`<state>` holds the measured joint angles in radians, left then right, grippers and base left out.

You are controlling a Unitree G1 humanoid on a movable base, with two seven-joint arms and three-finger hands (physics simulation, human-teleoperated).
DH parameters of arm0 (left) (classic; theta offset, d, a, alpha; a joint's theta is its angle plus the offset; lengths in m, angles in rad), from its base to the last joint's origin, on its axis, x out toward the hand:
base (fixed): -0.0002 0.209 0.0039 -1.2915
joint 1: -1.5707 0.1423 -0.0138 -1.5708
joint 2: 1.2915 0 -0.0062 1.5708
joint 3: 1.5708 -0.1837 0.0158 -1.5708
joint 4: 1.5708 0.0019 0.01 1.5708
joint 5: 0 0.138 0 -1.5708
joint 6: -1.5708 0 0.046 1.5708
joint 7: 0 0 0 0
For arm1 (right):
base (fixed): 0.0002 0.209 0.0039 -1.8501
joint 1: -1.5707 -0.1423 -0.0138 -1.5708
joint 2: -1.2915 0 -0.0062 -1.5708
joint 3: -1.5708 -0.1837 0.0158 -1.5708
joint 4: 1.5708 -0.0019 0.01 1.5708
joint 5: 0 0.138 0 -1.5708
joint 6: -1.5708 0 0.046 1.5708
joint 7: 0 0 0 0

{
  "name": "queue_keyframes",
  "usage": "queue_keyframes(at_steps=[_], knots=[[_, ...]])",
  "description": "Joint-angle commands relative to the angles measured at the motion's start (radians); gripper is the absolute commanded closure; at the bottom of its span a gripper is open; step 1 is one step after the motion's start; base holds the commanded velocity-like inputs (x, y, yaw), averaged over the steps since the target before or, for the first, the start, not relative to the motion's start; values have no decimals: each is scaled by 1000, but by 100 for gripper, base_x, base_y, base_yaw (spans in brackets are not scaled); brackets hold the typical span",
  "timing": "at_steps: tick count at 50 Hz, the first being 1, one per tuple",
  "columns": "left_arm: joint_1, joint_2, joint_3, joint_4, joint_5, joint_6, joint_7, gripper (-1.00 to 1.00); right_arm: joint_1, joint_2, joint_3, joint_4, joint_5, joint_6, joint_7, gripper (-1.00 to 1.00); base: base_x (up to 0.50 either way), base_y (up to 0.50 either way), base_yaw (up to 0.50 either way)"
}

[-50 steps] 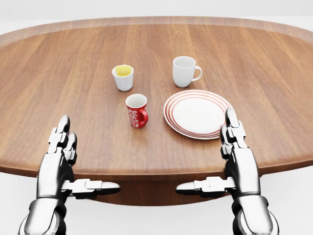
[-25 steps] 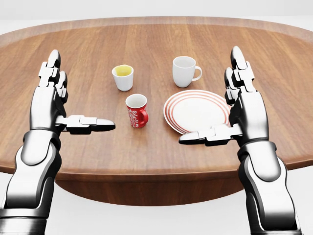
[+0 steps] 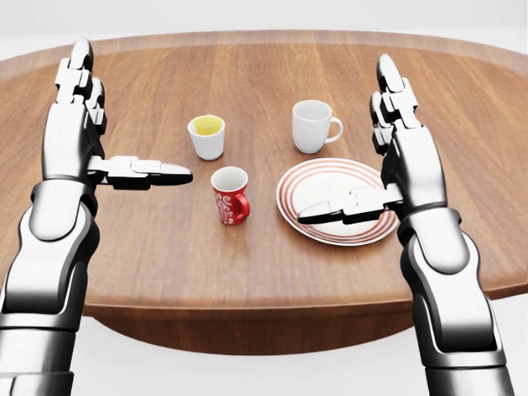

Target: Pick up the red mug and put it on the plate

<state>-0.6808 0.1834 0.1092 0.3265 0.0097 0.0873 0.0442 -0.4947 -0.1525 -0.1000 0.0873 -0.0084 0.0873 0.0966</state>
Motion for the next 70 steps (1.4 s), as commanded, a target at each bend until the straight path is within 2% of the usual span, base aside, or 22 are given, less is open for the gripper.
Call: queue_keyframes(at_steps=[1,70], knots=[[-9,0,-2,-27,9,0,-1,-100,-20,1,3,24,-14,0,8,-100,27,0,0],[-3,-6,-3,-71,22,0,-4,-100,-17,6,12,-24,-48,0,36,-100,27,0,0]])
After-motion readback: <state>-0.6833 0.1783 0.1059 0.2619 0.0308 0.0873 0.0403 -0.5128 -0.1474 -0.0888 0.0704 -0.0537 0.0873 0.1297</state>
